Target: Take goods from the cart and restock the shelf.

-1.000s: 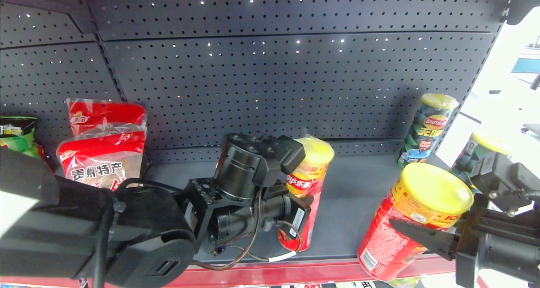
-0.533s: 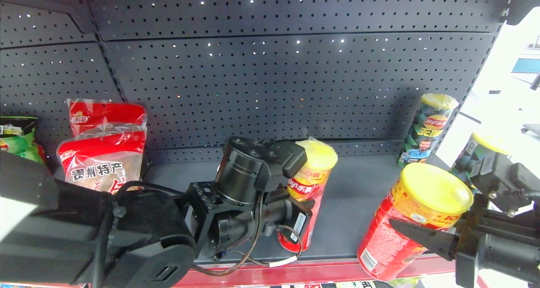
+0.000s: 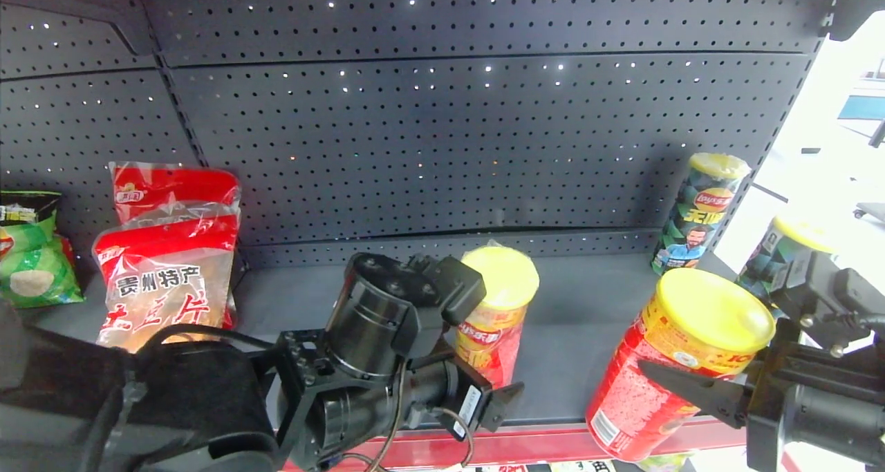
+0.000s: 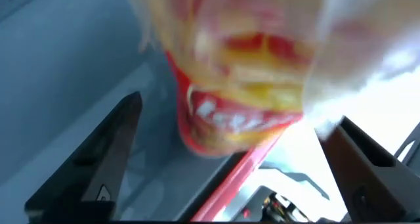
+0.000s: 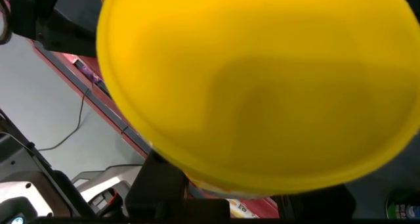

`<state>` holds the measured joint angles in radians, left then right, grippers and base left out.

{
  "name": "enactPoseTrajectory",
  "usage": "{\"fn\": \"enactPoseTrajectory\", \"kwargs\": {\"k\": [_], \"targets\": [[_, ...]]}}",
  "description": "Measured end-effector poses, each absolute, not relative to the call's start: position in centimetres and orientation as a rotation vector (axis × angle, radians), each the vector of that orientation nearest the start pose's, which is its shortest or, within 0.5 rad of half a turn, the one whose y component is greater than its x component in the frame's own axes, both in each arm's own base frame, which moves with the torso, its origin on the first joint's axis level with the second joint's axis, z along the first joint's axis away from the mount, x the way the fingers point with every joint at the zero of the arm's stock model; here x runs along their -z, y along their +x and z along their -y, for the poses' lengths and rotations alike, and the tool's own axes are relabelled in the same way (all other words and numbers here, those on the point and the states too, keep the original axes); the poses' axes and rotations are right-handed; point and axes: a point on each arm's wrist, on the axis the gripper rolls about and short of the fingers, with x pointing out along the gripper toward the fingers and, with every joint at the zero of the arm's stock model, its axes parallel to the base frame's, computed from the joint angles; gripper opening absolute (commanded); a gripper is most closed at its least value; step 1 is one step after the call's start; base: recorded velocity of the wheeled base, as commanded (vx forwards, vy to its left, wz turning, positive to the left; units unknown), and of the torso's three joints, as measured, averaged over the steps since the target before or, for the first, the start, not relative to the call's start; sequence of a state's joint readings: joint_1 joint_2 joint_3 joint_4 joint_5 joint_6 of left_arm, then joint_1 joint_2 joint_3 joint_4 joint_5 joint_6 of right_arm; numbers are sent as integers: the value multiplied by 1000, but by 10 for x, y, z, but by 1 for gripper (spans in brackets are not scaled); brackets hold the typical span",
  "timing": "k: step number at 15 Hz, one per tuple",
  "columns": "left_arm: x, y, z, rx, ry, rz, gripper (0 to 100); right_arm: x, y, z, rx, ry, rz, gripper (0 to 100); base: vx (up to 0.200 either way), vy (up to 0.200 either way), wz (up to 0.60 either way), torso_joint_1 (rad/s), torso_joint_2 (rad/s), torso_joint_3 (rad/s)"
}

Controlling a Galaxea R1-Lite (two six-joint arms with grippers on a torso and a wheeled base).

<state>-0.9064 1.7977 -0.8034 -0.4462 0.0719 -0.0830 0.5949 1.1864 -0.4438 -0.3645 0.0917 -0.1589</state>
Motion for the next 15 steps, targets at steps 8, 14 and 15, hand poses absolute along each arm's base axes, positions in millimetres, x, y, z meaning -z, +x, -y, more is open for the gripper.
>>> {"fn": "enactPoseTrajectory", "kwargs": {"k": [8,14,15], "targets": [[-136,176,207,741,173,-557,100,-176,135,-94,-708,-251,-328,0,0,0,0,0,0,0],[-141,182,209,735,158,-540,100,-175,134,-94,-709,-251,-331,0,0,0,0,0,0,0],[-141,183,210,740,156,-539,100,-176,134,-94,-709,-251,-329,0,0,0,0,0,0,0]]}}
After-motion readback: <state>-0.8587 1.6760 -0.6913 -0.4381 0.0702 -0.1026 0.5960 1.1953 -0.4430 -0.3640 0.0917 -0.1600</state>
